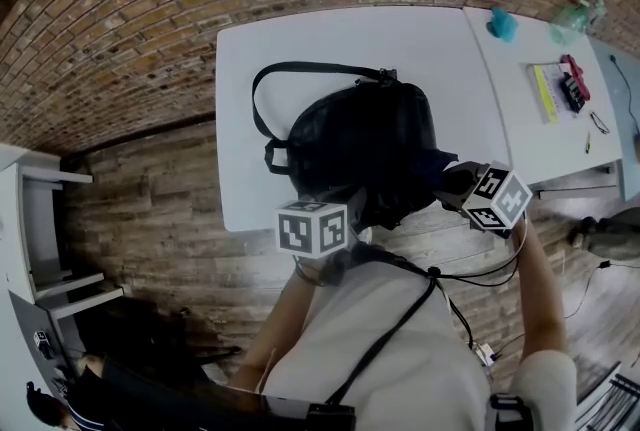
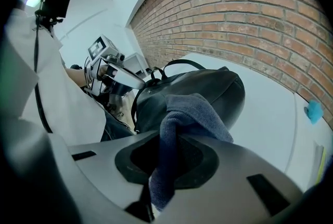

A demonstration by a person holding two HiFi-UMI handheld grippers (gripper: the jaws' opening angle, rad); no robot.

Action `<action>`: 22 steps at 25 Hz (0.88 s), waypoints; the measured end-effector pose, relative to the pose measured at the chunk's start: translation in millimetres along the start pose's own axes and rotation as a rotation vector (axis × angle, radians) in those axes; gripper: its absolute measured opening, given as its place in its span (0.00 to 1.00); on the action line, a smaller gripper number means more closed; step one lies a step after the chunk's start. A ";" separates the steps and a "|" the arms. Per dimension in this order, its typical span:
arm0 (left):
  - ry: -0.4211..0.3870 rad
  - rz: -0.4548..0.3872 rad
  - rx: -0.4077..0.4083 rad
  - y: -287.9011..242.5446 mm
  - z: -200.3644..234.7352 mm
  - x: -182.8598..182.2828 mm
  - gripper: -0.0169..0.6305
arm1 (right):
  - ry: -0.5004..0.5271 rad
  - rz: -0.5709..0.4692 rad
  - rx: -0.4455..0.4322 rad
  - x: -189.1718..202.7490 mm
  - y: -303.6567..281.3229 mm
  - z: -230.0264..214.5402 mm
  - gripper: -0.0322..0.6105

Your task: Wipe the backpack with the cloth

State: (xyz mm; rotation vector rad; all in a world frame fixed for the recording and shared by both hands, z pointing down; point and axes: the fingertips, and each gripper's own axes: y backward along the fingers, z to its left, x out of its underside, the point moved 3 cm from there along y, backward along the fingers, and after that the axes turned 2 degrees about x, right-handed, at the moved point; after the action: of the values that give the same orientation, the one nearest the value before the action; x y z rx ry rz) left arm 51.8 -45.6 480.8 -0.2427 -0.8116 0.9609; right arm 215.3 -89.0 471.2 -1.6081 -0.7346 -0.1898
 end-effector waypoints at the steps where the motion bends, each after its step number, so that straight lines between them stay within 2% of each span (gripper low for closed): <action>1: 0.000 -0.002 -0.002 -0.2 -0.1 0.2 0.03 | 0.003 0.005 -0.008 2.2 0.3 2.9 0.14; 13: 0.026 -0.043 -0.021 2.9 -0.1 -0.8 0.03 | 0.019 0.047 -0.111 21.3 -1.6 28.8 0.14; 18: 0.026 -0.056 -0.027 1.9 -4.6 -0.8 0.03 | 0.042 0.045 -0.104 19.9 4.0 20.5 0.14; 22: 0.037 -0.063 -0.033 1.1 -6.7 1.5 0.03 | 0.043 0.026 -0.060 13.7 19.2 -4.0 0.14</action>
State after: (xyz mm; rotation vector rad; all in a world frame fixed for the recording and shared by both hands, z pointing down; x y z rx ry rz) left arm 56.3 -42.7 476.4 -0.2609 -0.7976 0.8817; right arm 237.8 -88.0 463.1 -1.6653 -0.6801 -0.2284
